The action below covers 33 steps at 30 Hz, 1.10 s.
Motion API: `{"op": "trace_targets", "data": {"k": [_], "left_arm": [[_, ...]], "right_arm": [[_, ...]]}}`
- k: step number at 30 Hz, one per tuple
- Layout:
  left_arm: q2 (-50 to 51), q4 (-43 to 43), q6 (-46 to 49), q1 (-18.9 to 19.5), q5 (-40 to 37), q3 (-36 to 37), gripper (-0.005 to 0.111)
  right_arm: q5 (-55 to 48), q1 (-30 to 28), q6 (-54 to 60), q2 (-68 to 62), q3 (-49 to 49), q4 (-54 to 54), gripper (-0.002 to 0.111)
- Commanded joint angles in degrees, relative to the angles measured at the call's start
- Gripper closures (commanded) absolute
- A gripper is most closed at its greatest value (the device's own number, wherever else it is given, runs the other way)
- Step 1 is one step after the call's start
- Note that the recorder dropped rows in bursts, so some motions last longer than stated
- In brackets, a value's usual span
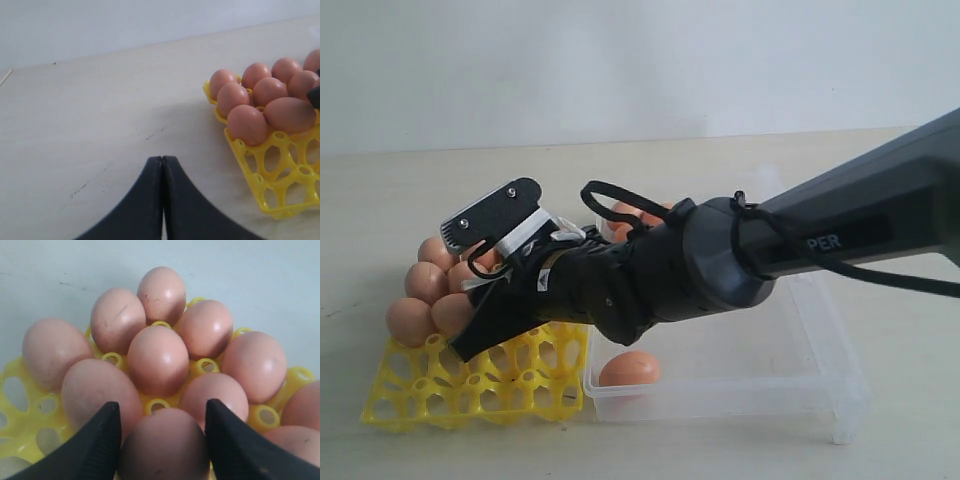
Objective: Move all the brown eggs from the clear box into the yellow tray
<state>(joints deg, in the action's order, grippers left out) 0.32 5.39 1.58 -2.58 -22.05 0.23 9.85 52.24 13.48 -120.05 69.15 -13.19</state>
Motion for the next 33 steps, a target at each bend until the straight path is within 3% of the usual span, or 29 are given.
{"op": "trace_targets", "data": {"k": [1, 8, 20, 24, 33], "left_arm": [[-0.3, -0.2, -0.2, -0.3, 0.4, -0.2, 0.107], [-0.3, -0.2, -0.2, -0.3, 0.4, -0.2, 0.107], [-0.3, -0.2, -0.2, -0.3, 0.4, -0.2, 0.107], [-0.3, -0.2, -0.2, -0.3, 0.4, -0.2, 0.107], [-0.3, -0.2, -0.2, -0.3, 0.4, -0.2, 0.107]], "right_arm": [[0.2, -0.7, -0.1, 0.2, -0.2, 0.3, 0.094], [1.1, -0.9, -0.1, 0.2, -0.1, 0.1, 0.067], [3.4, -0.9, -0.2, 0.2, -0.1, 0.3, 0.066], [3.5, -0.9, -0.2, 0.2, -0.1, 0.3, 0.052], [3.8, -0.9, -0.3, 0.3, -0.1, 0.2, 0.052]]}}
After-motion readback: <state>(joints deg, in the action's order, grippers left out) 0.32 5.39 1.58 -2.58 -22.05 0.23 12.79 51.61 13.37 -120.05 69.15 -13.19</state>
